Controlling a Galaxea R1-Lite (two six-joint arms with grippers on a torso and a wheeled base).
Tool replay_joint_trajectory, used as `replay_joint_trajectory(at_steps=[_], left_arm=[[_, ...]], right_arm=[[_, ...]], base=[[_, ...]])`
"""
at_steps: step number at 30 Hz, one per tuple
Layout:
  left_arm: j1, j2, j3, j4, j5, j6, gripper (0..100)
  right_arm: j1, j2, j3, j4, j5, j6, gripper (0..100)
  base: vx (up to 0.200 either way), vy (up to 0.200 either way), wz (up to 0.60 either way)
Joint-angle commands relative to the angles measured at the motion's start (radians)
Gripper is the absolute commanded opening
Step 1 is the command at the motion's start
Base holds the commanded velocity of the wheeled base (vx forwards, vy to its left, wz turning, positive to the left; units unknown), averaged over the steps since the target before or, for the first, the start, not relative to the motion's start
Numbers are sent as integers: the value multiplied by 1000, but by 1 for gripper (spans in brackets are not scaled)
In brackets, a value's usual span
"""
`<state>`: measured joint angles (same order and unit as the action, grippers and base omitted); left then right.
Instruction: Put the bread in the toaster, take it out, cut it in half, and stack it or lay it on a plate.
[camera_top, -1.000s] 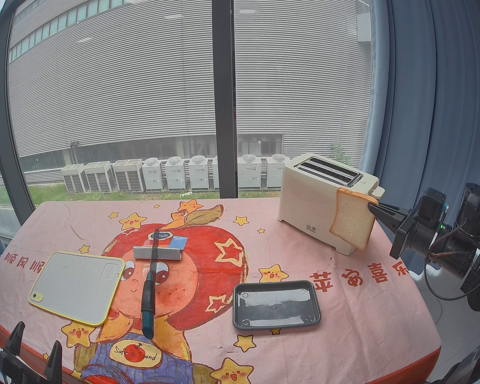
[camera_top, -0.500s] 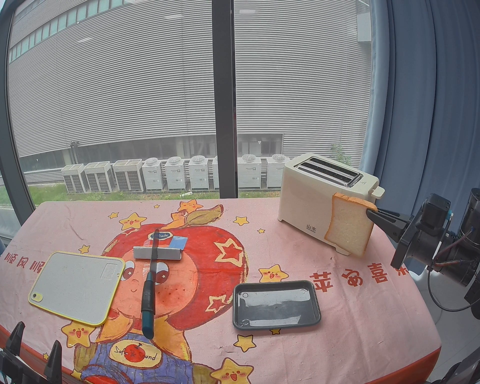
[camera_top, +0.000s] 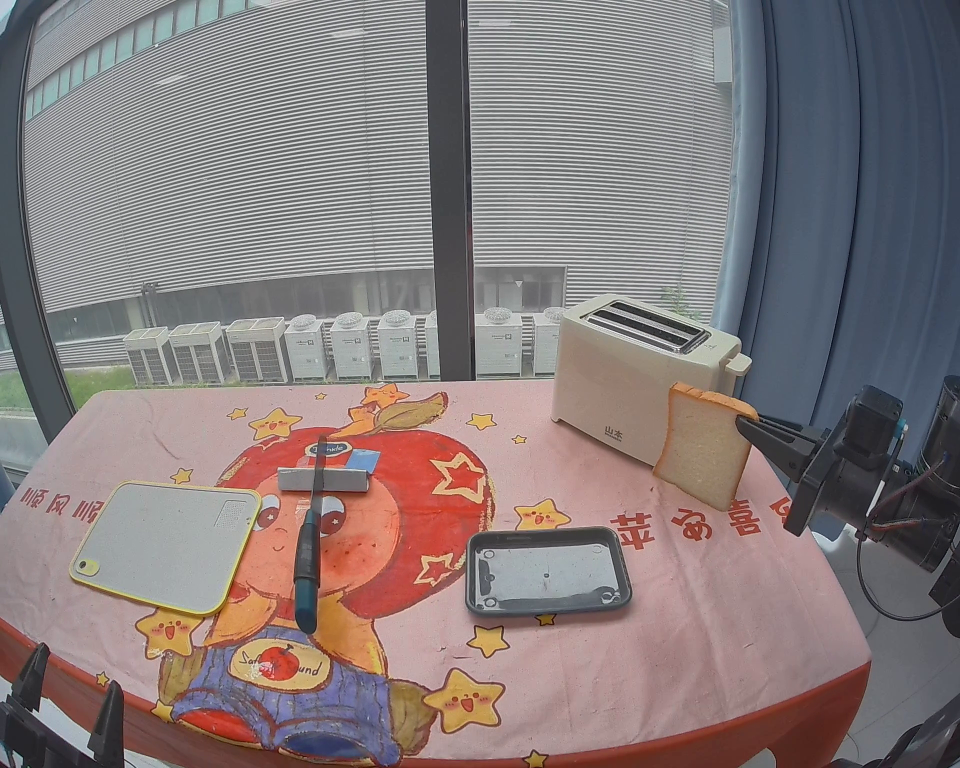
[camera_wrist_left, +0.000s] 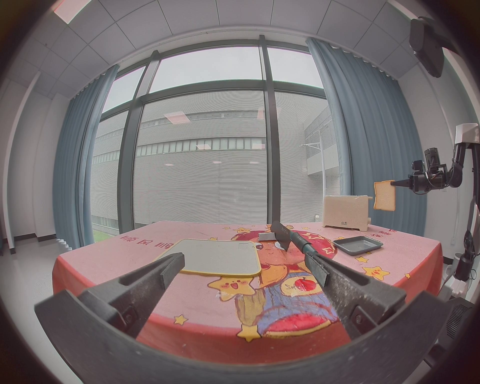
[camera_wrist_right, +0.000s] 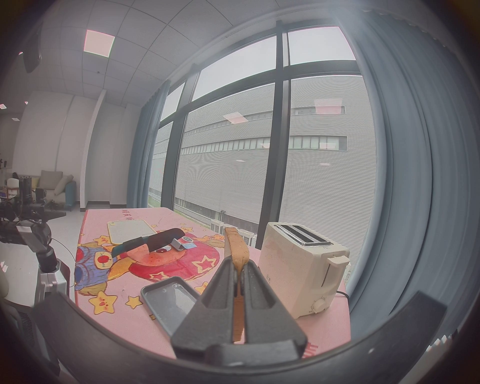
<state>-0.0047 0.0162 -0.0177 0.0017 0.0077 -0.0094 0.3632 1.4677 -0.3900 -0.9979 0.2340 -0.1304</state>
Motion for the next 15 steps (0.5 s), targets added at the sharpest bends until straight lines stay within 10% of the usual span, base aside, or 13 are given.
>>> replay_joint_trajectory(at_steps=[1,15], left_arm=[[0,-15,16,0,2,0,100],[0,-15,16,0,2,-1,100]], right_arm=[[-1,5,0,-1,1,0,0],[5,2,-4,-2,2,0,0]], base=[[0,0,0],[0,0,0]])
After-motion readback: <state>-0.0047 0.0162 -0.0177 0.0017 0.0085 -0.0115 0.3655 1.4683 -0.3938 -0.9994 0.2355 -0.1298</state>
